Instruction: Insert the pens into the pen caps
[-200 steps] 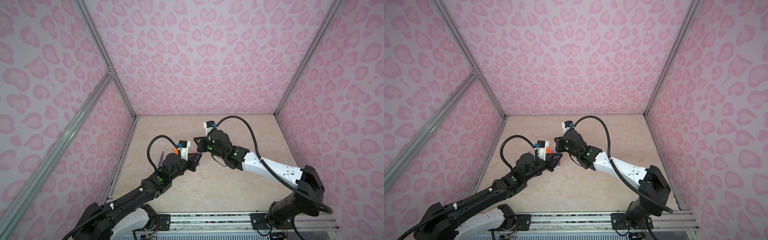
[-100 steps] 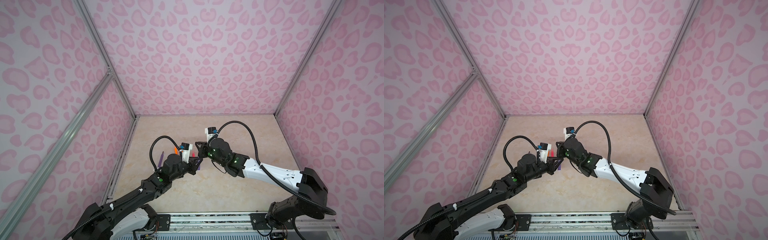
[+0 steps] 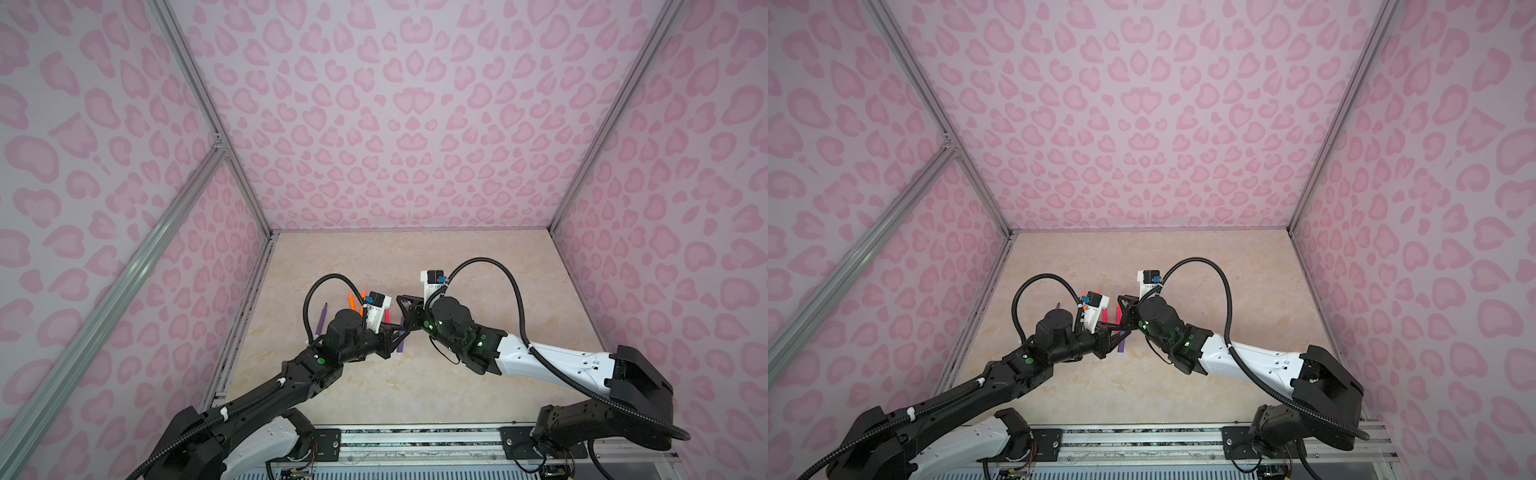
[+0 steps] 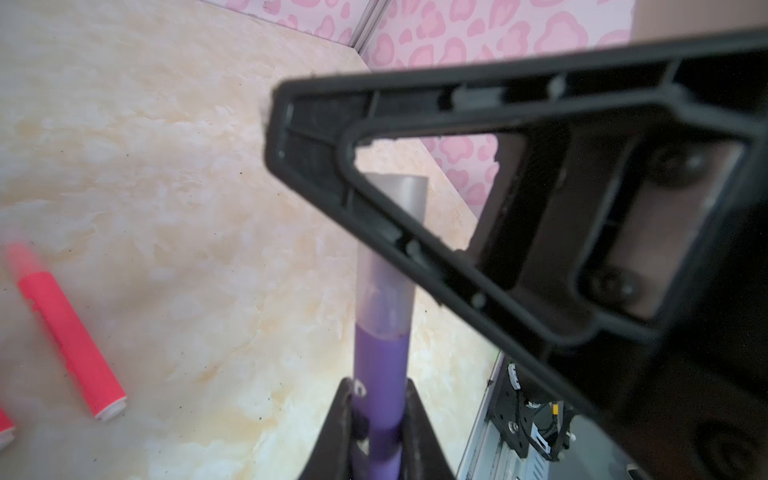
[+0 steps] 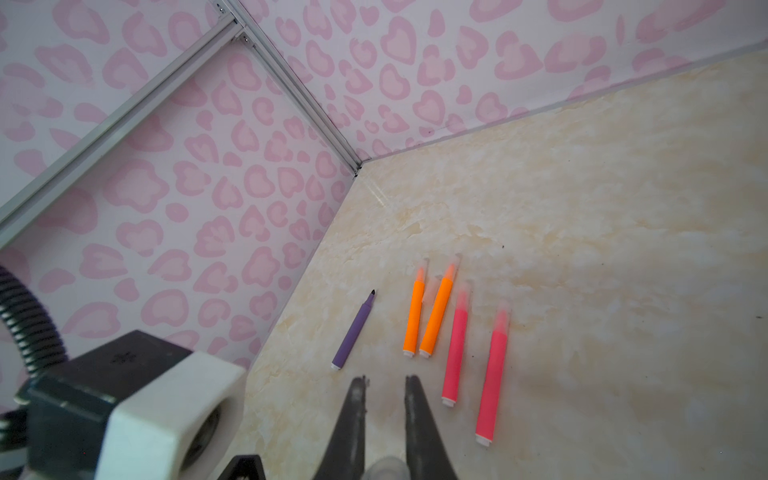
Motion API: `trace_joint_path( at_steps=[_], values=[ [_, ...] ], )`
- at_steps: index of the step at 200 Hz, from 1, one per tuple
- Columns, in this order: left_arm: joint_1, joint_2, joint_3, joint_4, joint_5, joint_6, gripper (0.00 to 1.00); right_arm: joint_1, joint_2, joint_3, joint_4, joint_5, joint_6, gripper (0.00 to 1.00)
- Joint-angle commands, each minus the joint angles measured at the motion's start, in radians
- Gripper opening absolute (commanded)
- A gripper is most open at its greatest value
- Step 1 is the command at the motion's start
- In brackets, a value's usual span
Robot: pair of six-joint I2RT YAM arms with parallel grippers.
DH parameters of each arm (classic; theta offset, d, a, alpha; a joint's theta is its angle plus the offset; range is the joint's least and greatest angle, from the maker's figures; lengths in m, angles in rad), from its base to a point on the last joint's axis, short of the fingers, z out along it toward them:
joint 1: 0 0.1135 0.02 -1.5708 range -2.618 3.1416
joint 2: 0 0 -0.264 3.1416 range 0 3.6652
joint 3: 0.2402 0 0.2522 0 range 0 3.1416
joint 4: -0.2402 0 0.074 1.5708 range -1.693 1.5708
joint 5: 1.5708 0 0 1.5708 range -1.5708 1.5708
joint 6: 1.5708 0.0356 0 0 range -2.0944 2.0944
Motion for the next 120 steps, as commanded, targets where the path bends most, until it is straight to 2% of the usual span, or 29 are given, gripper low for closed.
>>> trace_joint_path(
  at_steps=[1,22,65,72,87,101,107,120],
  values=[
    [0.027,-0.005,0.003,0.132,-0.289,-0.059,0.04,0.050,-0.007,-0.017,-0.145,-0.108,0.051,0.00],
    [0.027,-0.008,0.003,0.114,-0.322,-0.057,0.04,0.072,-0.014,-0.006,-0.194,-0.041,0.060,0.00],
    [0.027,0.006,0.031,0.028,-0.420,-0.060,0.04,0.042,-0.046,0.005,-0.200,0.059,0.028,0.01],
    [0.027,0.016,0.041,0.003,-0.441,-0.062,0.04,0.031,-0.054,0.013,-0.203,0.074,0.017,0.10],
    [0.027,0.045,0.067,-0.040,-0.476,-0.071,0.04,0.001,-0.081,0.032,-0.234,0.118,0.003,0.41],
    [0.027,0.087,0.092,-0.087,-0.500,-0.081,0.04,-0.034,-0.118,0.032,-0.256,0.169,0.003,0.58],
    [0.026,0.111,0.110,-0.115,-0.509,-0.090,0.03,-0.051,-0.137,0.025,-0.259,0.183,0.000,0.72],
    [0.027,0.175,0.157,-0.172,-0.522,-0.096,0.04,-0.090,-0.183,-0.006,-0.269,0.212,0.010,0.79]
  ],
)
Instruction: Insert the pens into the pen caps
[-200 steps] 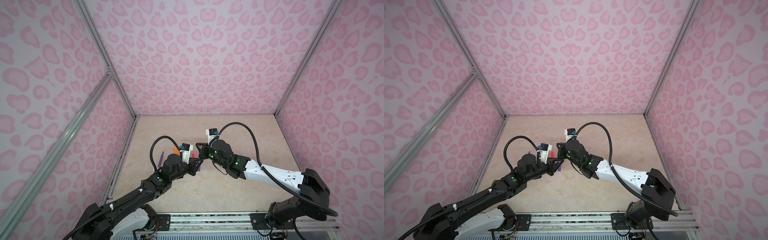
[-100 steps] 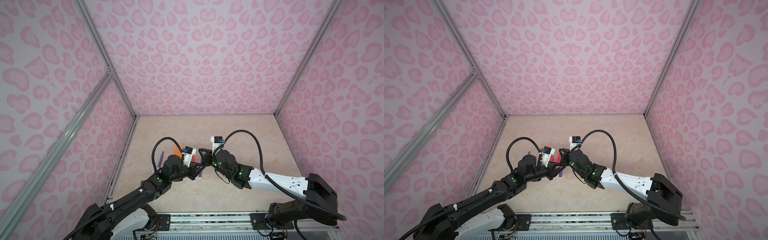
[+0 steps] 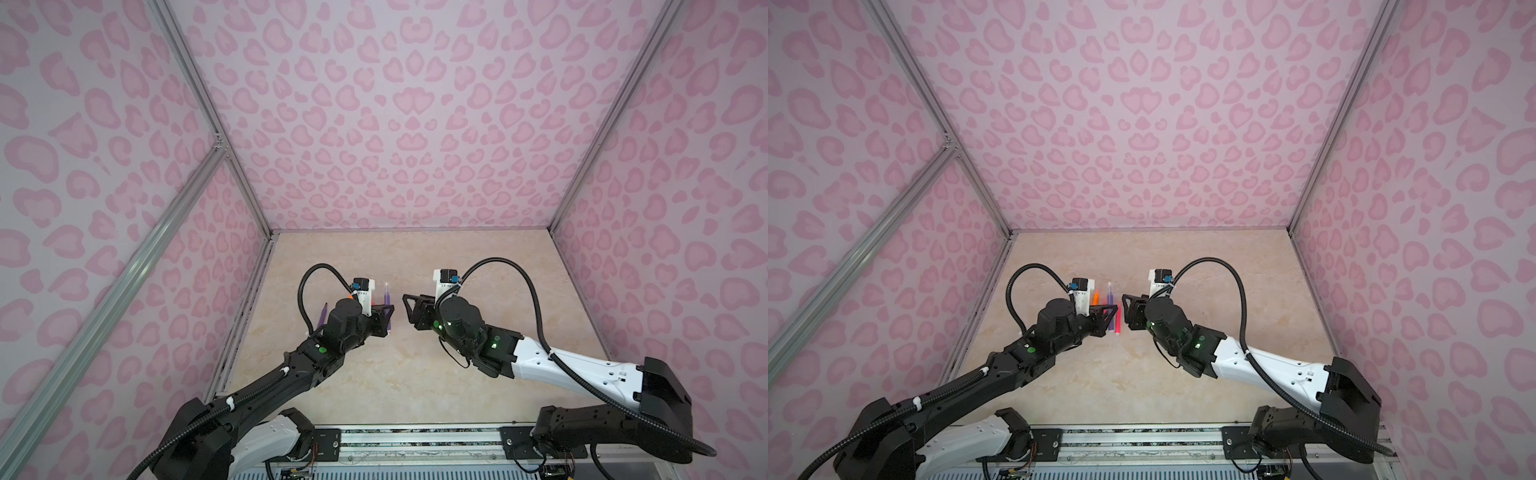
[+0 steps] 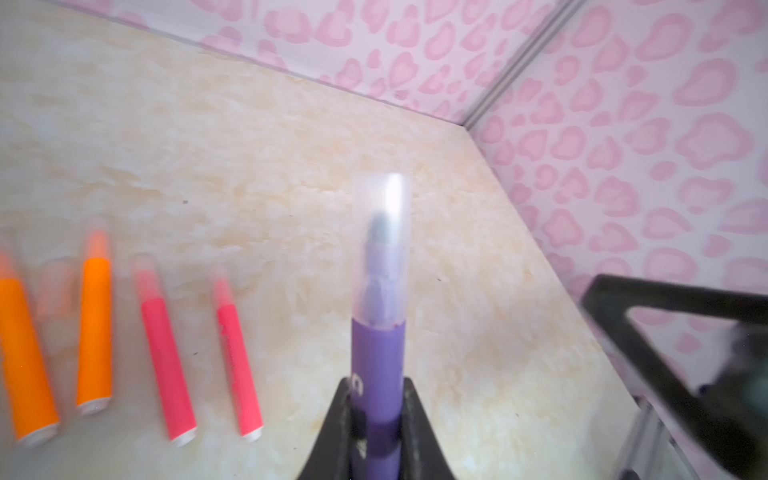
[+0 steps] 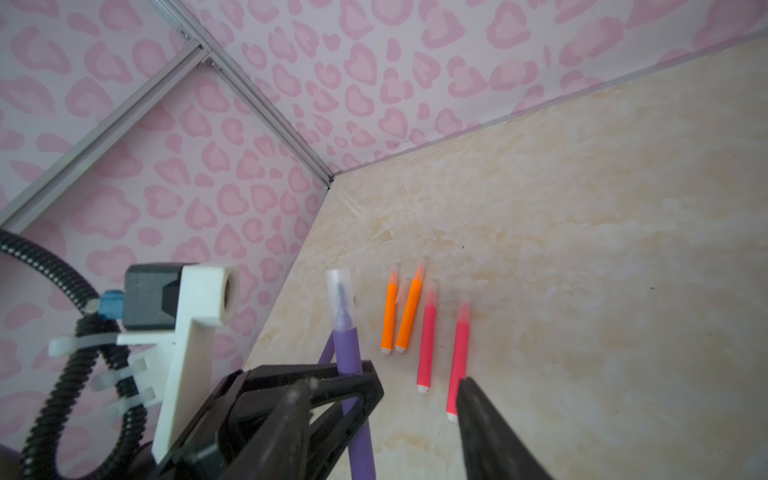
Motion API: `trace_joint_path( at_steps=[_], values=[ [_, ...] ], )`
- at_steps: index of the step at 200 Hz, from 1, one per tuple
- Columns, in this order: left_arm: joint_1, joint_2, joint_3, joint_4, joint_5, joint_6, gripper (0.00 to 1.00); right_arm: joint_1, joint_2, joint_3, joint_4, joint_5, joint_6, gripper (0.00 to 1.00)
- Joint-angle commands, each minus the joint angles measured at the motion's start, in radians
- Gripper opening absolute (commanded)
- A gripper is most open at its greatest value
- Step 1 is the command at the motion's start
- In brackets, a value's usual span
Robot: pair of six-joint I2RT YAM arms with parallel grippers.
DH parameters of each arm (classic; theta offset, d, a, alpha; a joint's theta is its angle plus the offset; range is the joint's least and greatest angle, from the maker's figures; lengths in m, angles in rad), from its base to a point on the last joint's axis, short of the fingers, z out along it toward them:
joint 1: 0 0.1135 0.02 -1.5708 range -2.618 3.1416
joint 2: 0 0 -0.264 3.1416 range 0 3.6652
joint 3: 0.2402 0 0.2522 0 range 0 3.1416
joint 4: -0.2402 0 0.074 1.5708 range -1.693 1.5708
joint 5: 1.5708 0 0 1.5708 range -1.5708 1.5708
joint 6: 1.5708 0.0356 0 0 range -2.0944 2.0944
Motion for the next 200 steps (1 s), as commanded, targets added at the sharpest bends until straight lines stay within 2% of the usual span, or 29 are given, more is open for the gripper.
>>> trace_joint_path(
  at_steps=[1,54,87,119,149,200],
  values=[
    [0.002,0.082,0.065,-0.110,-0.180,-0.050,0.04,-0.050,-0.055,-0.036,-0.071,0.089,-0.006,0.79],
    [0.002,0.423,0.282,-0.253,-0.049,-0.044,0.03,-0.123,-0.151,-0.213,-0.010,0.168,-0.027,0.80],
    [0.002,0.597,0.404,-0.306,0.053,-0.015,0.03,-0.170,-0.113,-0.233,0.036,0.114,-0.032,0.80],
    [0.003,0.660,0.466,-0.376,0.023,0.012,0.03,-0.177,-0.002,-0.169,0.039,0.032,-0.033,0.79],
    [0.006,0.738,0.519,-0.429,0.062,0.014,0.03,-0.175,0.060,-0.119,0.015,-0.008,-0.024,0.78],
    [0.005,0.792,0.559,-0.467,0.105,0.022,0.04,-0.138,0.014,-0.126,-0.005,0.054,-0.031,0.78]
  ],
)
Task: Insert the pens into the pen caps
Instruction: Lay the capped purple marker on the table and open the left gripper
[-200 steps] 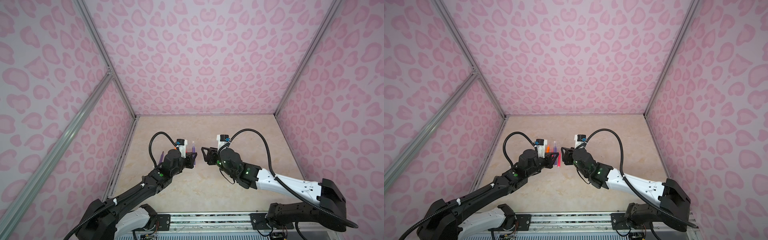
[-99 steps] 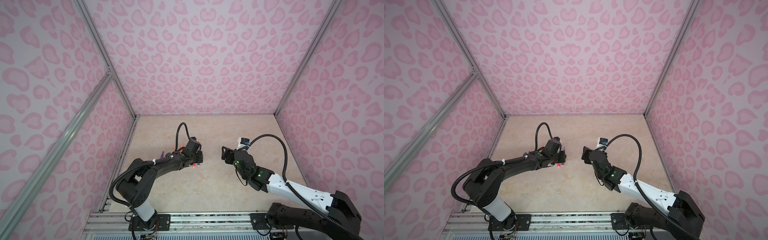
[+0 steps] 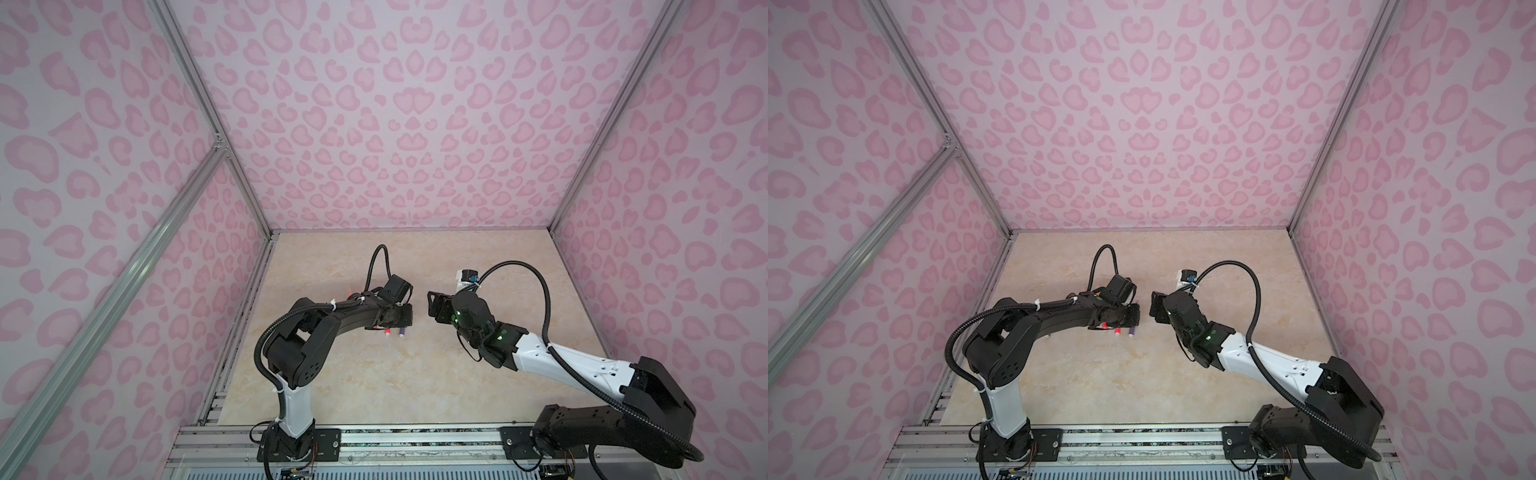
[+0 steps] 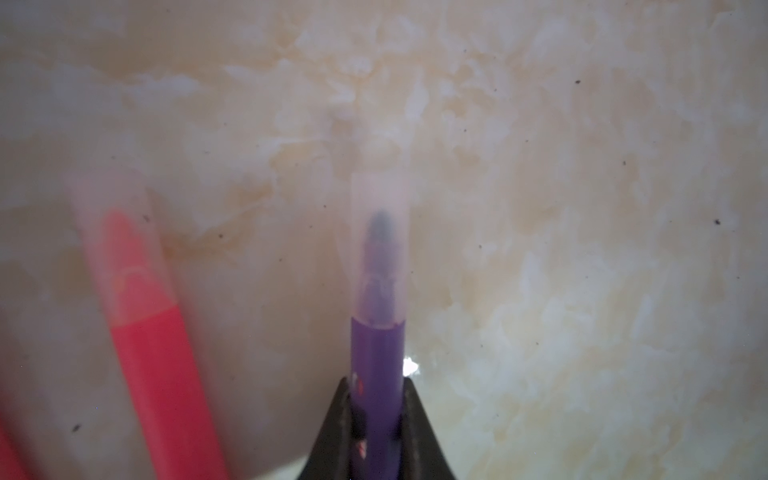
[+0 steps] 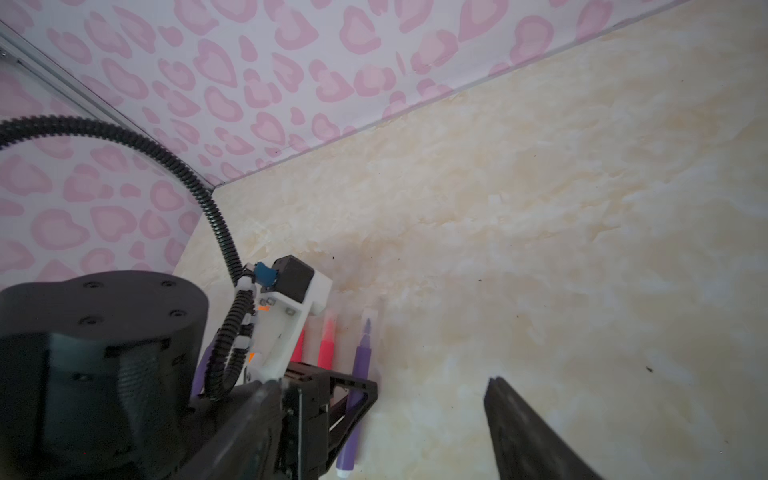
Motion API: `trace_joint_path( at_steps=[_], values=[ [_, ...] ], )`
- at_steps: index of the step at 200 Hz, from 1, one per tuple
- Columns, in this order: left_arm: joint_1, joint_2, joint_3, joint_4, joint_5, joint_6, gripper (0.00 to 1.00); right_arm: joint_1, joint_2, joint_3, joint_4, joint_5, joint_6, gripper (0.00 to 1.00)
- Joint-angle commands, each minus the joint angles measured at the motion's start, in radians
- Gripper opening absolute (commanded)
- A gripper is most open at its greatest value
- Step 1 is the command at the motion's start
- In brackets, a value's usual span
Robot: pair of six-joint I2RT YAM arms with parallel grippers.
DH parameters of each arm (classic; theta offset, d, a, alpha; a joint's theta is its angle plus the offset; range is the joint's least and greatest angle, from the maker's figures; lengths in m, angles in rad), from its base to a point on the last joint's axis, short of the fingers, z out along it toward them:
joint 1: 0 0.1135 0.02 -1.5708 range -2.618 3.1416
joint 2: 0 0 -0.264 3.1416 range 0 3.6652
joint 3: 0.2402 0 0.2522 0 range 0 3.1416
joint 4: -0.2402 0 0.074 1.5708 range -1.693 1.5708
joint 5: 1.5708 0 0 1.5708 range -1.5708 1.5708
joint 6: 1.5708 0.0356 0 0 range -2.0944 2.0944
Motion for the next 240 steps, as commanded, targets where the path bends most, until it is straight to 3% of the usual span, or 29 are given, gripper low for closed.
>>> trace_joint_path(
  at_steps=[1,56,83,124,150,182,200,240],
  values=[
    [0.000,0.026,0.018,-0.060,0.035,0.019,0.05,0.009,-0.013,-0.003,-0.009,0.034,-0.006,0.78],
    [-0.001,-0.040,-0.017,-0.028,0.015,0.038,0.35,0.022,-0.056,-0.015,-0.022,0.058,-0.014,0.78],
    [-0.001,-0.105,-0.051,0.010,0.010,0.057,0.59,0.022,-0.076,-0.028,-0.021,0.067,-0.020,0.79],
    [-0.001,-0.267,-0.154,0.121,0.002,0.081,0.71,0.022,-0.086,-0.031,-0.024,0.074,-0.027,0.79],
    [0.000,-0.463,-0.281,0.205,-0.127,0.074,0.72,0.021,-0.094,-0.038,-0.024,0.083,-0.030,0.79],
    [0.003,-0.732,-0.438,0.163,-0.547,-0.028,0.76,0.022,-0.089,-0.034,-0.021,0.079,-0.034,0.79],
    [0.036,-0.836,-0.495,0.083,-0.700,-0.123,0.77,0.023,-0.073,-0.022,-0.023,0.058,-0.036,0.79],
    [0.136,-0.886,-0.550,0.000,-0.732,-0.246,0.78,0.039,-0.040,0.009,-0.033,0.052,-0.049,0.79]
  ],
)
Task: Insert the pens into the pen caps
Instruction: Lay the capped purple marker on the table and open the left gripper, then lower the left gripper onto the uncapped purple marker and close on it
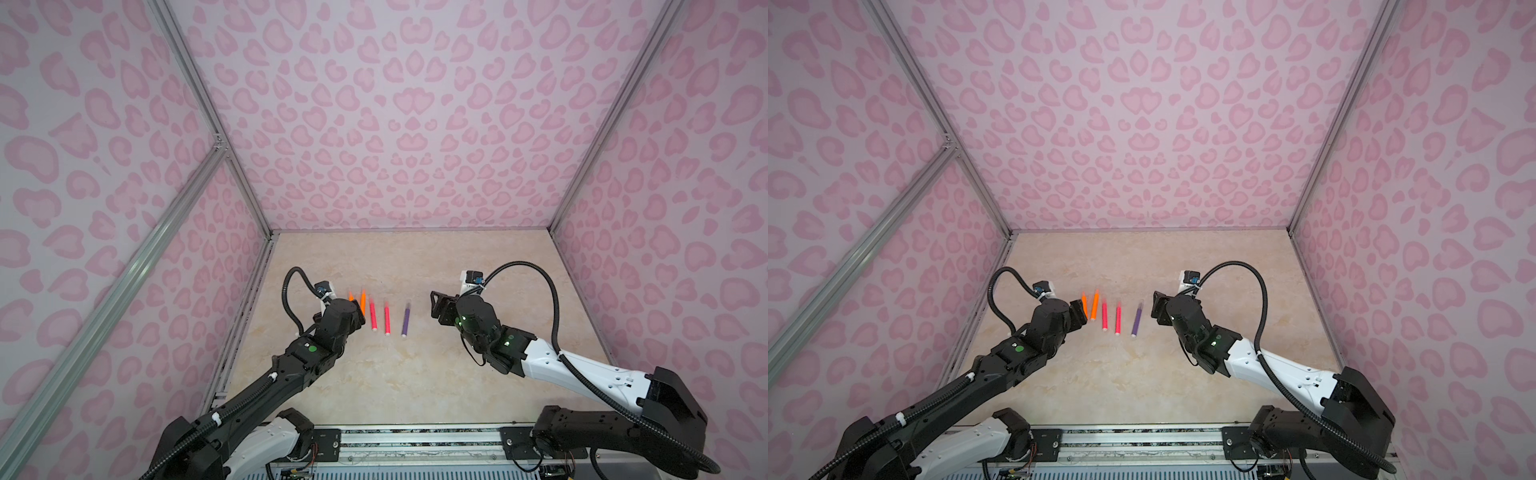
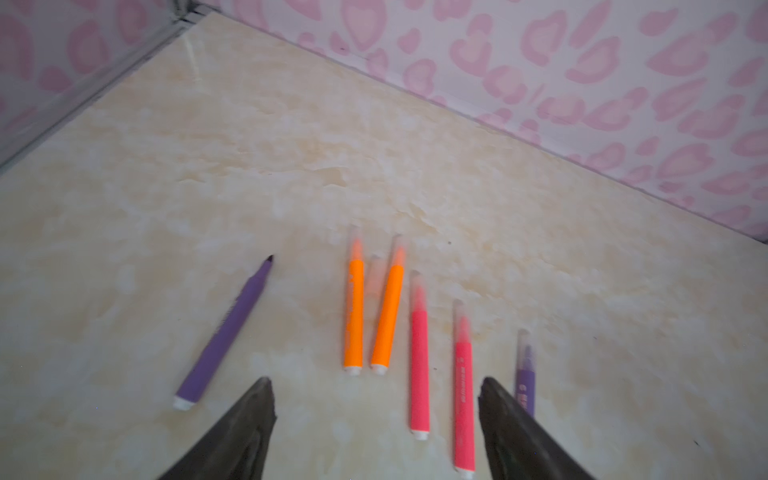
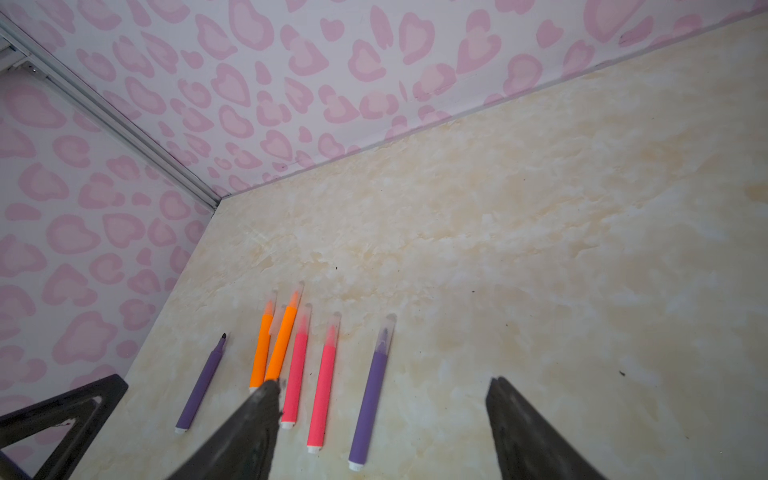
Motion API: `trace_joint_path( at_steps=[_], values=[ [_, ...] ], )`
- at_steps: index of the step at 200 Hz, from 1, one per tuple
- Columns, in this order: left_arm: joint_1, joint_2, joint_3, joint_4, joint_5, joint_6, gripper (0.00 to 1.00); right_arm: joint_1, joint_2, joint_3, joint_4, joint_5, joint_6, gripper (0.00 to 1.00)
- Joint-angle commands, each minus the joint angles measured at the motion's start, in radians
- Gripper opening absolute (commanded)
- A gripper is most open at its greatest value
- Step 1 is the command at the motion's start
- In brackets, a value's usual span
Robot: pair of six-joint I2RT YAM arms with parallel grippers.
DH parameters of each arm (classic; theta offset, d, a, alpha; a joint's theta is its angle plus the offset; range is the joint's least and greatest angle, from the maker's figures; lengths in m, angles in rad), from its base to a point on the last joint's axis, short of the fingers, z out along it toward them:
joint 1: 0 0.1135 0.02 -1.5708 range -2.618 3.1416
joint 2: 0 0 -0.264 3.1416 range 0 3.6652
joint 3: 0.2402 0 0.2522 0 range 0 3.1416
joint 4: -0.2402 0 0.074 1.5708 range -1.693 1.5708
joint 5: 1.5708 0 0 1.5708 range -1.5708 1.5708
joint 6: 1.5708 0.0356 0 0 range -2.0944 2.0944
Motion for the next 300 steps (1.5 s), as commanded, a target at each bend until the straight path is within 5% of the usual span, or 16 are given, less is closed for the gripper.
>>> trace_joint_path(
  at_steps=[1,21,68,144,203,300],
  values=[
    [0.030,0.002,-0.005,-0.068,-0.098,-0.102,0.78,0.009,0.018,0.017,-0.009,0.001,-0.018,0.79],
    [0.080,0.064,0.019,-0.150,-0.091,-0.134,0.78,0.011,0.039,0.045,-0.027,-0.010,-0.022,0.79],
    [0.373,0.168,0.051,-0.249,0.218,0.002,0.72,0.022,0.033,0.062,-0.031,-0.036,-0.026,0.79],
    [0.408,0.491,0.206,-0.259,0.352,0.137,0.60,0.021,-0.035,0.013,-0.020,-0.035,-0.036,0.79],
    [0.437,0.583,0.282,-0.283,0.376,0.191,0.47,0.015,-0.074,-0.029,0.016,-0.013,-0.042,0.80],
    [0.440,0.631,0.324,-0.283,0.362,0.200,0.42,0.011,-0.066,-0.027,0.025,-0.051,-0.039,0.80]
  ],
)
